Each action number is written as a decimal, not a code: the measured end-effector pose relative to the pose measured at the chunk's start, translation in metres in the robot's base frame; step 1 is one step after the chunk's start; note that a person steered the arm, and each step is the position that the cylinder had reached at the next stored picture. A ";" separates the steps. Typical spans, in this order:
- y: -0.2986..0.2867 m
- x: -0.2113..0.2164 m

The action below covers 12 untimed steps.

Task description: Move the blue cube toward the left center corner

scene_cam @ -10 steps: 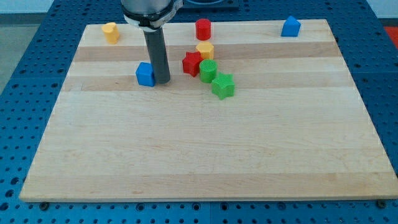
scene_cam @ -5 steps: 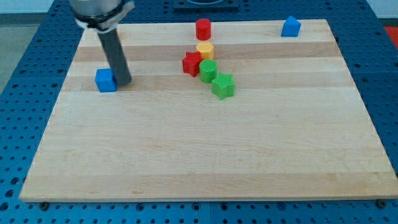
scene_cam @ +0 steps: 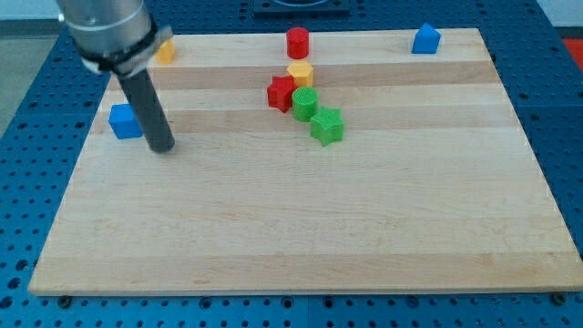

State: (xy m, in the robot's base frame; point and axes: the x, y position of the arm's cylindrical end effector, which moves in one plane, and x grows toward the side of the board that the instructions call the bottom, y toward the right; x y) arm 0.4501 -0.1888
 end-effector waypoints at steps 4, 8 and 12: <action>-0.116 -0.016; -0.098 -0.074; -0.073 -0.062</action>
